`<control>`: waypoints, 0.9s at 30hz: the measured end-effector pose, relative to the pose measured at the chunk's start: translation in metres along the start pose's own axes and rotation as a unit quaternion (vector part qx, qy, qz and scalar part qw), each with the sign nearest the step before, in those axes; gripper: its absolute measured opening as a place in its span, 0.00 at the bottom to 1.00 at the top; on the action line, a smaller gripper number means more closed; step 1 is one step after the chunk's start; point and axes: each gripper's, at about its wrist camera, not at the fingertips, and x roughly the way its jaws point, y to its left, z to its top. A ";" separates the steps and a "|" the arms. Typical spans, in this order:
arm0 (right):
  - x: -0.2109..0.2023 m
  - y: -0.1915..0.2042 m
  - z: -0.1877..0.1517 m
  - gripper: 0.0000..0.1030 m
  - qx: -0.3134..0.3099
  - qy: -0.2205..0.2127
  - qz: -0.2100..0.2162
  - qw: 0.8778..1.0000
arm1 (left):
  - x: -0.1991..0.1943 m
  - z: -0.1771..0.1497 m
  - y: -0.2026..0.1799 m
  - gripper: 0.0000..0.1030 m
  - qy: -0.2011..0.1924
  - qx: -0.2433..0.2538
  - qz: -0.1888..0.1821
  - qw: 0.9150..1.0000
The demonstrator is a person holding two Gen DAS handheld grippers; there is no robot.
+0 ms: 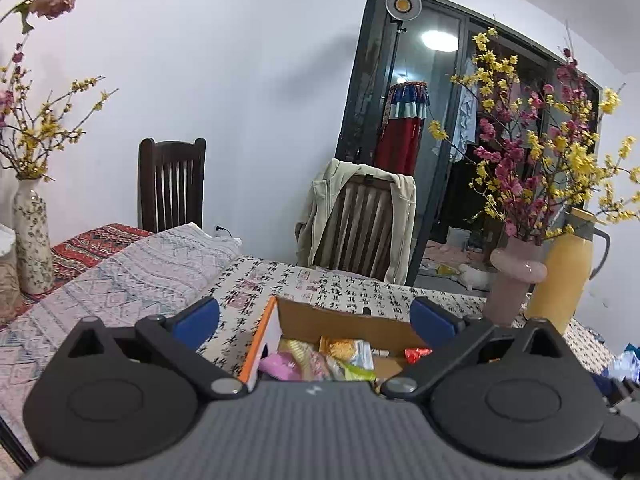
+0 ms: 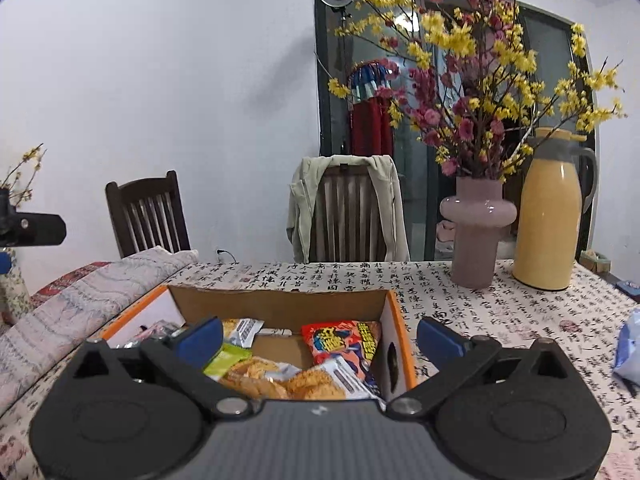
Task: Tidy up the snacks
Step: 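Move both tools back over the remaining snack packets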
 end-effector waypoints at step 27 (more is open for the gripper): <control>-0.028 -0.026 -0.103 1.00 0.027 0.098 -0.008 0.995 | 0.008 -0.116 0.052 1.00 0.110 0.034 0.032 0.993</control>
